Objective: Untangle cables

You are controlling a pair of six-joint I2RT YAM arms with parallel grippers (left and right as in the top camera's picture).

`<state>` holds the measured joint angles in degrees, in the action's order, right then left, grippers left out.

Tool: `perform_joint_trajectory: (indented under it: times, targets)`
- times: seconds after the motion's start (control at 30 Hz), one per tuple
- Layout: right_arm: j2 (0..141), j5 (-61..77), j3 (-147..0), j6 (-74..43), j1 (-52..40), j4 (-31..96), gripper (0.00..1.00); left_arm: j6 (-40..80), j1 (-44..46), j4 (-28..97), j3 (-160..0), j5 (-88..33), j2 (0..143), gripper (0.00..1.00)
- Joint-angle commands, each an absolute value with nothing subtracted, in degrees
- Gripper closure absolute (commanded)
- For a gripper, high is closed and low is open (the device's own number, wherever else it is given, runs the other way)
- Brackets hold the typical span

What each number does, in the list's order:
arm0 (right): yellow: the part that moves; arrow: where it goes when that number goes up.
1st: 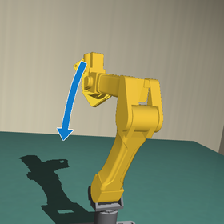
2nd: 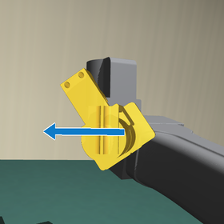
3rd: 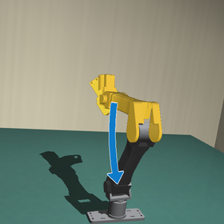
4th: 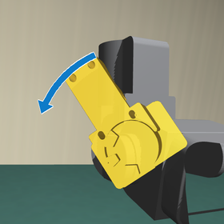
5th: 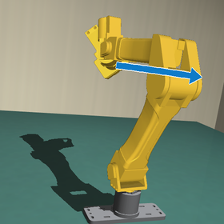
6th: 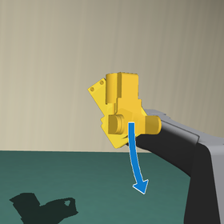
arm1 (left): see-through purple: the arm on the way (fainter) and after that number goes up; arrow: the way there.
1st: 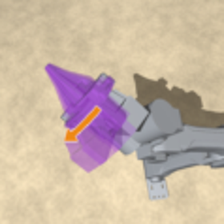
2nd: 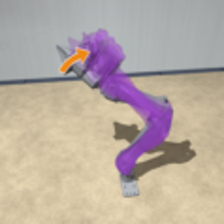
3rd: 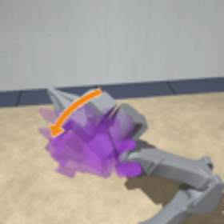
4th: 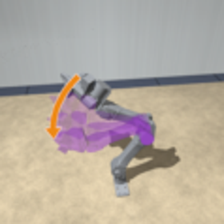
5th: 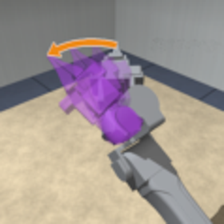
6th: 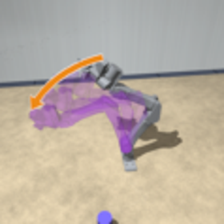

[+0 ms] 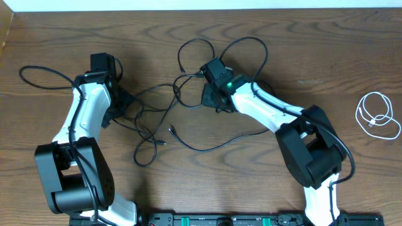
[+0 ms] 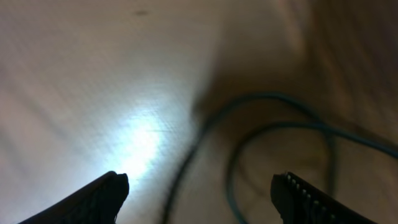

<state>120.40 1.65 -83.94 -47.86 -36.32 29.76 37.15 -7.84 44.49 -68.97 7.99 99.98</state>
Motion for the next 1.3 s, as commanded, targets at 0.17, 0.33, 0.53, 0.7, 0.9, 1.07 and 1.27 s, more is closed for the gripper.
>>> perform_joint_trajectory:
  times: [0.17, 0.33, 0.53, 0.7, 0.9, 1.07, 1.27]
  targets:
    - [122.19, 0.75, -84.09, -48.18, -36.84, 31.90, 0.99, 5.04, -7.94, 42.15, -68.47, -29.74, 96.18, 0.33]
    - [122.19, 0.71, -84.09, -48.21, -36.80, 31.44, 0.75, 3.16, -6.13, 44.12, -68.47, -30.63, 92.64, 0.31]
    - [122.17, 5.80, -84.09, -48.12, -35.86, 30.87, 0.55, 3.18, -1.72, 44.51, -68.47, -26.55, 92.47, 0.31]
    - [120.40, 18.44, -84.12, -43.46, -32.38, 32.60, 0.35, 9.04, 1.06, 44.69, -70.26, -9.08, 92.09, 0.27]
    - [119.02, 21.21, -84.12, -43.18, -28.77, 35.59, 0.31, 15.68, 1.06, 44.73, -72.64, -0.14, 89.56, 0.26]
    - [119.02, 22.63, -84.12, -43.18, -27.29, 35.38, 0.33, 22.39, 1.06, 44.80, -72.66, 10.15, 86.87, 0.26]
    - [119.07, 21.06, -84.09, -44.84, -28.53, 30.59, 0.32, 19.35, 1.17, 47.40, -71.75, -8.58, 86.52, 0.27]
